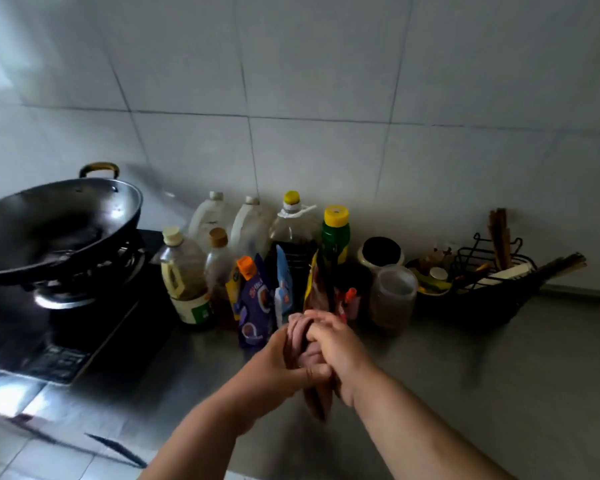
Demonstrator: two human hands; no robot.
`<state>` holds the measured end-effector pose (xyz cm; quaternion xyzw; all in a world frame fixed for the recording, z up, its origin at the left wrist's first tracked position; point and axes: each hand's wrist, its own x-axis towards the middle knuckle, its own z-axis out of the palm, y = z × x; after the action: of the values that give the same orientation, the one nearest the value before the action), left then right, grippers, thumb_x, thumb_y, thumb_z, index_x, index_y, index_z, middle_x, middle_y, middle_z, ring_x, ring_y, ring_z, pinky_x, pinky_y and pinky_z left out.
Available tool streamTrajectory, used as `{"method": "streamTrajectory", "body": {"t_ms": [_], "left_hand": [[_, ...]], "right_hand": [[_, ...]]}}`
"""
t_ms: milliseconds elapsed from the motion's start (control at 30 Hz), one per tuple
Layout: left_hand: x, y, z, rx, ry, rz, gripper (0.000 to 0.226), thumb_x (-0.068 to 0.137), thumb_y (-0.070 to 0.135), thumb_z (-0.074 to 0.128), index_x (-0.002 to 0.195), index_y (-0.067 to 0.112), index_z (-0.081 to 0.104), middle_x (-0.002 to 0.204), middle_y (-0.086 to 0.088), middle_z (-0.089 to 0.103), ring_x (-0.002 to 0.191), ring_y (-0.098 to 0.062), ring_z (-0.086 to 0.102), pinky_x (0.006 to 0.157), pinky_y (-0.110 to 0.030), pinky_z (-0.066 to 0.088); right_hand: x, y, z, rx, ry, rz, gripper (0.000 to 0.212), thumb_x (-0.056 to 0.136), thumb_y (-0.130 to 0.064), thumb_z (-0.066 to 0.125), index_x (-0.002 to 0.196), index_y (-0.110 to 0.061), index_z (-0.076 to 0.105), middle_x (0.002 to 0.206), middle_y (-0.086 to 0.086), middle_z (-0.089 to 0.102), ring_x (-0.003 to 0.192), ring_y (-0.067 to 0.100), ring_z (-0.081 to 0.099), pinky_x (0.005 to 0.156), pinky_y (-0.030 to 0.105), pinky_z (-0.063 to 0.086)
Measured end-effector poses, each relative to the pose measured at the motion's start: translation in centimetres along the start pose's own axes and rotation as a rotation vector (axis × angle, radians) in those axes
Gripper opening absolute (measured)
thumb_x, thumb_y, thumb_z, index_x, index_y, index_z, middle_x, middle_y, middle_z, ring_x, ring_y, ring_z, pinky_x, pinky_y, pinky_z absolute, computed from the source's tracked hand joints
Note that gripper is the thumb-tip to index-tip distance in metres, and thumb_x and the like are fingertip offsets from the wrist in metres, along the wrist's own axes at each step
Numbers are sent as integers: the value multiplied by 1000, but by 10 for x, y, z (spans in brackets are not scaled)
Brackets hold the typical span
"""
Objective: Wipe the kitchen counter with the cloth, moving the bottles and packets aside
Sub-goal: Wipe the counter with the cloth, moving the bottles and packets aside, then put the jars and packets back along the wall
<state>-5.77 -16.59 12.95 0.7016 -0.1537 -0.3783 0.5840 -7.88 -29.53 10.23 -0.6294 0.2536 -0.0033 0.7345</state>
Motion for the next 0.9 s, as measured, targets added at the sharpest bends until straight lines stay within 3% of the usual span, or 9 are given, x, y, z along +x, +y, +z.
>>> {"method": "streamTrajectory", "body": {"t_ms": [100, 200, 267, 333, 400, 500, 567, 733, 900], "left_hand": [[-3, -1, -31, 64, 169, 76, 63, 70, 3, 80, 118, 29, 48, 102, 13, 65, 86, 11, 65, 68, -8, 50], [-5, -7, -71, 131, 357, 61, 57, 68, 7, 78, 115, 28, 54, 99, 5, 69, 90, -5, 66, 75, -21, 56], [-5, -9, -89, 102, 408, 51, 46, 72, 3, 72, 109, 26, 57, 93, 1, 70, 84, -9, 66, 71, -22, 57], [-6, -13, -107, 35, 430, 67, 38, 75, 0, 68, 105, 22, 60, 89, -1, 71, 79, -8, 67, 62, -17, 53], [-6, -15, -124, -16, 450, 89, 34, 76, -2, 67, 102, 19, 63, 86, -1, 72, 77, -8, 68, 63, -17, 53], [-6, -17, -150, -45, 490, 122, 31, 76, -5, 66, 102, 12, 63, 86, -5, 70, 76, -9, 66, 60, -14, 51], [-8, -20, -171, -45, 558, 135, 31, 75, -2, 68, 102, 10, 63, 86, -7, 69, 76, -11, 65, 57, -14, 50], [-20, -35, -233, -94, 815, 79, 30, 63, 14, 66, 93, 18, 65, 83, -9, 69, 80, -21, 66, 73, -38, 54], [-33, -62, -296, -162, 1047, 64, 37, 62, 17, 60, 98, 17, 67, 81, -7, 69, 78, -23, 65, 69, -34, 51]], "right_hand": [[8, -16, 38, 339, -144, 87, 28, 91, 0, 43, 111, -9, 60, 108, 11, 68, 88, 22, 65, 75, 32, 53], [17, -24, 71, 488, -253, 140, 27, 94, -12, 48, 115, -4, 63, 109, 15, 68, 95, 23, 65, 80, 32, 53], [24, -24, 81, 408, -315, 132, 33, 95, -26, 50, 117, -7, 66, 110, 14, 70, 95, 22, 67, 79, 33, 53], [30, -24, 93, 325, -330, 102, 27, 94, -33, 52, 106, -16, 69, 92, 7, 73, 81, 18, 69, 73, 34, 51], [33, -26, 104, 292, -270, 81, 17, 94, -32, 54, 91, -21, 66, 77, 2, 69, 70, 16, 65, 67, 31, 50], [44, -24, 114, 219, -194, 93, 15, 96, -29, 53, 87, -21, 63, 83, 4, 65, 73, 19, 63, 62, 30, 50], [52, -19, 119, 158, -151, 107, 13, 96, -27, 54, 95, -18, 62, 91, 6, 63, 75, 20, 62, 61, 29, 49], [64, -6, 127, 56, -126, 123, 20, 96, -23, 55, 113, -13, 59, 104, 11, 64, 83, 21, 64, 61, 28, 51], [71, 4, 151, -74, -173, 139, 17, 95, -23, 56, 109, -15, 60, 106, 11, 67, 88, 23, 66, 66, 31, 52]]}}
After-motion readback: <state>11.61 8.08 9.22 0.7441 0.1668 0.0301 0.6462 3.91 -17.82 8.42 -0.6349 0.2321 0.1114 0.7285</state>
